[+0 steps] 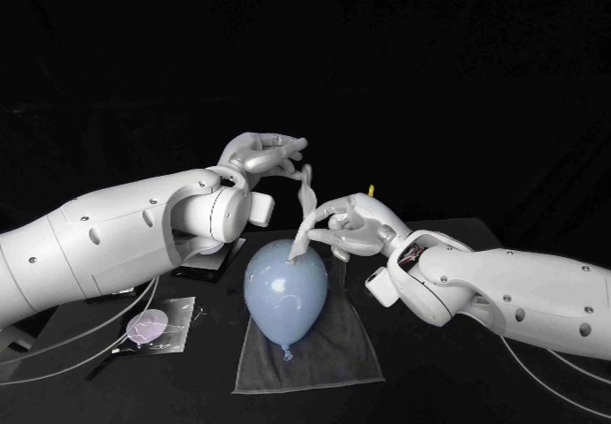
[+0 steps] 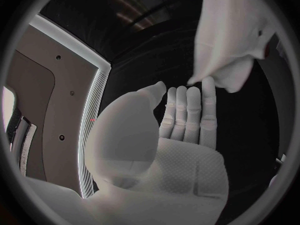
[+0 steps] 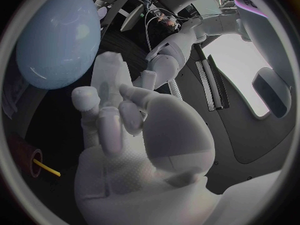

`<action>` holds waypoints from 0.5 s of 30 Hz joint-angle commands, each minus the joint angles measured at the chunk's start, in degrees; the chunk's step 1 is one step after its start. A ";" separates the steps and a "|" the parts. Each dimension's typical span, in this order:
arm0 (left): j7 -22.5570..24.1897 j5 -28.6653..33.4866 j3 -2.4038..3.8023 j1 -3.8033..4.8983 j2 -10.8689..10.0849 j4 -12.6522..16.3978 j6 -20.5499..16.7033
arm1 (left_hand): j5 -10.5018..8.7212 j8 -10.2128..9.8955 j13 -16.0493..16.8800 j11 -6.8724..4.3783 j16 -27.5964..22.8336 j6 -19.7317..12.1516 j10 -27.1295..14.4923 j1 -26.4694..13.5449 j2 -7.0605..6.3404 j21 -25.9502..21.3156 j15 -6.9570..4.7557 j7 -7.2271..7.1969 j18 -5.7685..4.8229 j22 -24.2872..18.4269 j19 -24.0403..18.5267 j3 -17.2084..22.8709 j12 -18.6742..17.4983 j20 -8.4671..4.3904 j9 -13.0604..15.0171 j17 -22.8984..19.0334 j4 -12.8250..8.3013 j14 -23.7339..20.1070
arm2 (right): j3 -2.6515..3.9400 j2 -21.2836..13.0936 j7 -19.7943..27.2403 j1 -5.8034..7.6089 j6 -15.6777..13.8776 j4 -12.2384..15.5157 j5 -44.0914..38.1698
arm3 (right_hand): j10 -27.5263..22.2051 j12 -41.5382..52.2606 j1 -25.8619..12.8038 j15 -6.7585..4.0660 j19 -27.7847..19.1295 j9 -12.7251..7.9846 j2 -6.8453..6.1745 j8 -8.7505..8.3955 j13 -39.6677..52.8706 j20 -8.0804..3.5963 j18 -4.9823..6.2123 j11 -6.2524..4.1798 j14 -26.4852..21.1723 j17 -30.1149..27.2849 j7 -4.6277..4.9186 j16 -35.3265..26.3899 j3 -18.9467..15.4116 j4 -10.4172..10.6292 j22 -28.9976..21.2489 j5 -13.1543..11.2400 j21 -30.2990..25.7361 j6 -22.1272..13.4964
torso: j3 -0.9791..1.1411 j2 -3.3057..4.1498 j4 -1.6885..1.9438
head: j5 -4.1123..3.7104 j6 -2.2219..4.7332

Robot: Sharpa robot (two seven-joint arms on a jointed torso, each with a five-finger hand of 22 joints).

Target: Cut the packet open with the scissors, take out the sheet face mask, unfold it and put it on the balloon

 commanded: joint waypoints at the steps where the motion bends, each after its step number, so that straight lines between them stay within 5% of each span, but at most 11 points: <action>1: -4.35 -6.71 0.04 0.10 0.33 -0.83 4.30 | 0.08 -1.57 -0.48 0.82 -0.04 -1.66 -1.45 -0.25 -0.81 -0.51 0.58 0.99 0.81 -0.28 -0.40 -0.94 -0.76 0.40 -0.83 -0.15 0.12 -0.95 | 0.31 0.14 2.26 0.59 1.01 -2.04 1.38 | -0.17 0.29 -0.59 -0.34 -0.10 0.07 0.02 0.39 0.09 -0.17 0.58 -0.19 -0.24 -0.13 -0.12 0.24 0.06 0.15 0.07 -0.17 -0.03 0.39 | -0.03 -0.10 -0.02 | -0.70 1.67; 3: -5.98 -8.11 -0.01 0.11 0.75 -2.08 5.13 | 0.08 -2.49 -0.82 1.26 0.20 -2.66 -2.23 -0.24 -0.83 -0.74 0.93 1.51 0.91 -0.44 -0.37 -1.55 -1.20 0.74 -1.28 -0.24 0.27 -1.22 | 0.43 0.33 2.51 0.96 1.42 -4.05 2.72 | -0.13 0.34 -0.59 -0.35 -0.02 0.08 0.01 0.40 0.16 -0.18 0.55 -0.20 -0.06 0.17 -0.12 0.36 0.07 0.12 0.16 -0.17 0.10 0.41 | -0.12 -0.27 0.11 | -0.36 2.87; 6: -7.71 -9.66 -0.07 0.12 1.23 -3.81 6.09 | 0.08 -3.07 -1.39 1.76 0.52 -3.02 -3.37 -0.16 -0.84 -1.02 1.33 2.01 1.07 -0.63 -0.25 -2.48 -1.93 1.18 -1.58 -0.41 0.47 -1.47 | 0.56 0.47 2.97 1.37 2.48 -5.85 4.03 | -0.14 0.33 -0.58 -0.35 -0.02 0.08 0.00 0.42 0.14 -0.18 0.56 -0.21 -0.06 0.18 -0.13 0.36 0.09 0.09 0.16 -0.18 0.10 0.43 | 0.01 -0.27 0.05 | -0.16 3.22; 15: -10.34 -12.55 -0.29 0.11 2.32 -6.63 8.08 | 0.09 -5.42 -3.57 3.08 0.56 -6.39 -6.12 -1.08 -1.79 -2.66 2.53 3.17 1.19 -1.61 -1.12 -6.73 -4.72 2.47 -2.74 -1.29 1.83 -3.30 | 1.06 0.79 3.66 2.69 4.83 -8.02 8.10 | -0.14 0.35 -0.59 -0.37 -0.08 0.09 -0.04 0.48 0.17 -0.19 0.58 -0.22 -0.13 0.08 -0.15 0.32 0.09 0.04 0.11 -0.17 0.02 0.52 | 0.02 -0.22 0.09 | -0.37 2.88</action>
